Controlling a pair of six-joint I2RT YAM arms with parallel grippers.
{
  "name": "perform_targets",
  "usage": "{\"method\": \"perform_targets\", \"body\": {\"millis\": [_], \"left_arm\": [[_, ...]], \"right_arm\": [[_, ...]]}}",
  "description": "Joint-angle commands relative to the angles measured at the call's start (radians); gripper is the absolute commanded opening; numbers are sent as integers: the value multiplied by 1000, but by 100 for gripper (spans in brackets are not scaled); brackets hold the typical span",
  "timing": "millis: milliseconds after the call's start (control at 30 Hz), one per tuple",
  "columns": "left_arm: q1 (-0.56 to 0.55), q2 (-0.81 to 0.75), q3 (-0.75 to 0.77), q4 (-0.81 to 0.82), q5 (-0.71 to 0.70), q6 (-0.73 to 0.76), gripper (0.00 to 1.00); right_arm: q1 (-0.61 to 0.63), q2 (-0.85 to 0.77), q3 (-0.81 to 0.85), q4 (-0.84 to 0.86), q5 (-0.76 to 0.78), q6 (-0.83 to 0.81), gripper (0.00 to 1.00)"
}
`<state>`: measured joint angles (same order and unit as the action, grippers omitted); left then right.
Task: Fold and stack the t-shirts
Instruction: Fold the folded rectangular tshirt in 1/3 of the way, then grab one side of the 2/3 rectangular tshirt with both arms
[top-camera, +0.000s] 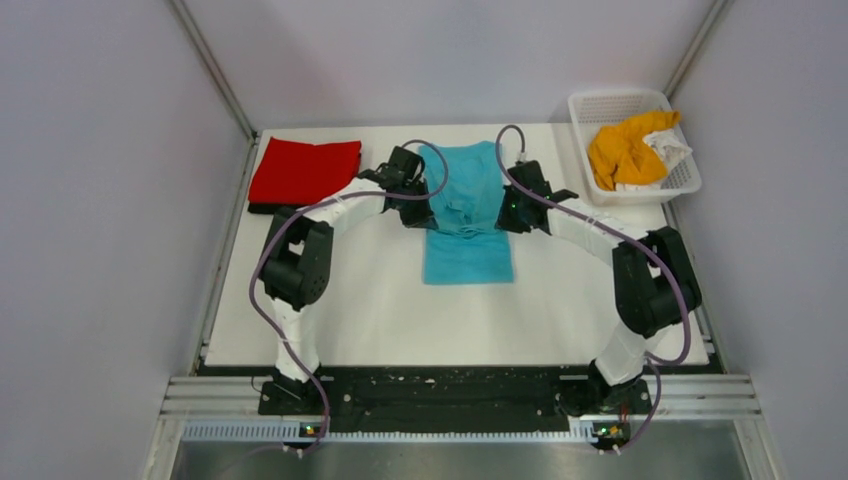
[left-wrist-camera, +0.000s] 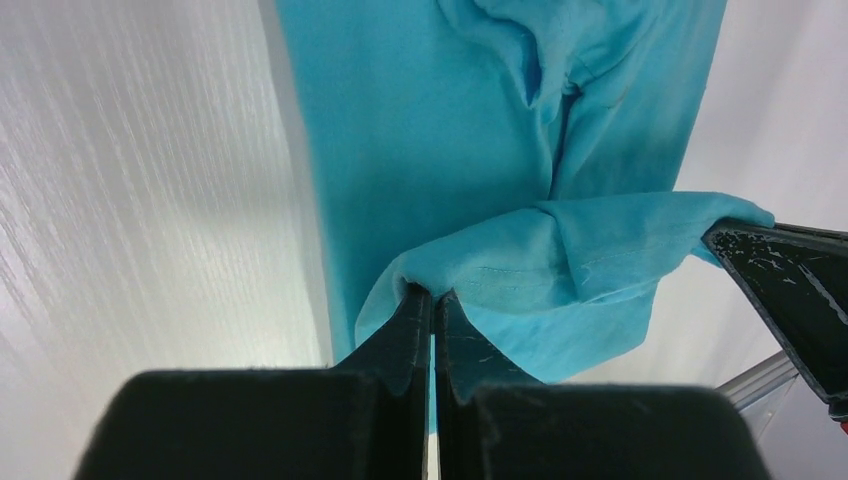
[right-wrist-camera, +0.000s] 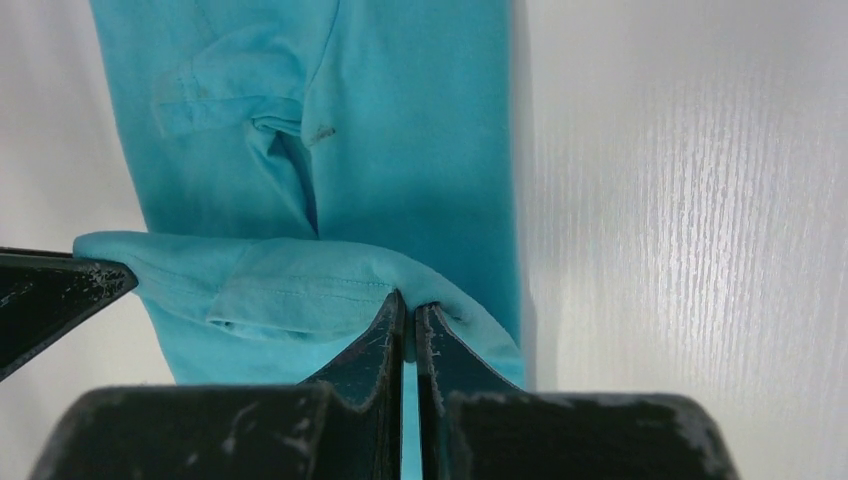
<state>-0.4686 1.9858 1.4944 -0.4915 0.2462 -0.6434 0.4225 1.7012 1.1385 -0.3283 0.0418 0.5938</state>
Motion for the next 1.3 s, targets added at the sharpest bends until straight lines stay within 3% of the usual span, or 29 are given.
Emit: {"method": "perform_targets", "body": {"millis": [0, 67, 167, 267, 300, 333, 367, 400, 733, 967, 1267], "left_arm": [[19, 25, 69, 3, 15, 18, 0], [25, 34, 84, 2, 8, 16, 2], [37, 43, 109, -11, 10, 14, 20], [44, 21, 127, -36, 7, 18, 66], [45, 3, 121, -34, 2, 18, 90], [44, -21, 105, -27, 0, 17, 98], [44, -54, 81, -16, -2, 17, 99], [45, -82, 55, -4, -3, 15, 99], [35, -318, -344, 107, 47, -55, 99], [-13, -331, -468, 169, 62, -101, 99], [-60, -311, -540, 234, 64, -162, 78]], "right_arm": [[-28, 44, 71, 37, 25, -10, 0], [-36, 69, 90, 41, 17, -12, 3], [-44, 109, 135, 45, 6, -20, 12], [-54, 119, 184, 33, -34, -21, 59], [-54, 109, 187, 33, -36, -19, 71], [-56, 92, 180, 40, -36, -16, 84], [-55, 71, 164, 54, -36, -16, 96], [-56, 47, 143, 64, -36, -17, 99], [-56, -216, -224, 56, -158, -8, 99], [-56, -320, -390, 67, -218, 54, 99], [-55, -307, -444, 95, -205, 105, 82]]}}
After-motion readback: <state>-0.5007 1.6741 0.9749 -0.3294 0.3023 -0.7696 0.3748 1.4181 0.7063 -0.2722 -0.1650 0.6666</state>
